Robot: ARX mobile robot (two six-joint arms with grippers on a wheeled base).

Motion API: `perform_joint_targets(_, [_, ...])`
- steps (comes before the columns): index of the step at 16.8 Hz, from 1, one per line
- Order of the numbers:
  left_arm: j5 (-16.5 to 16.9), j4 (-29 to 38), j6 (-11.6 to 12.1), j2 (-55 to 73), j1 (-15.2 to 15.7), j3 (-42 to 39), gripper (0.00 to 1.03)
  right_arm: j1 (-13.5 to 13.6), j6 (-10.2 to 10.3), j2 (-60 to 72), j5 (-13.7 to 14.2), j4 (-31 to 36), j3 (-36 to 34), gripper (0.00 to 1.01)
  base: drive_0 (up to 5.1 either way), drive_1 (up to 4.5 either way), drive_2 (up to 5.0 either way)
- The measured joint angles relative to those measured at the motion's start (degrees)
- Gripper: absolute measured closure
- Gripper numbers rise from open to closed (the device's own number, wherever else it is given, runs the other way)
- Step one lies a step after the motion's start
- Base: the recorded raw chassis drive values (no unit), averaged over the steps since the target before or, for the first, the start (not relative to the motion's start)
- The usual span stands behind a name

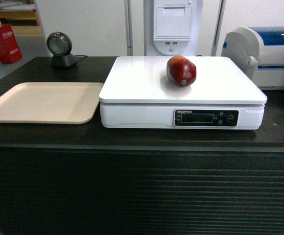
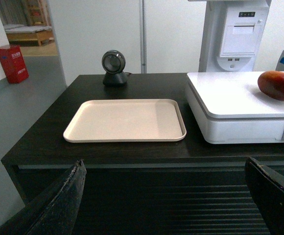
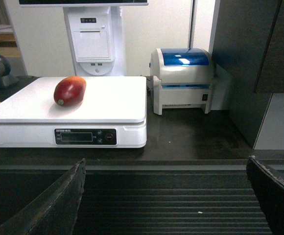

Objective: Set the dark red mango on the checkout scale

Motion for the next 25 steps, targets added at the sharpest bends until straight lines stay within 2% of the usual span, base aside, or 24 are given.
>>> perform_joint_targets(25, [0.0, 0.0, 0.0, 0.0, 0.0, 0.0, 0.05, 0.0, 0.1, 0.0, 0.0, 0.0, 0.0, 0.03, 0.0, 0.00, 0.0])
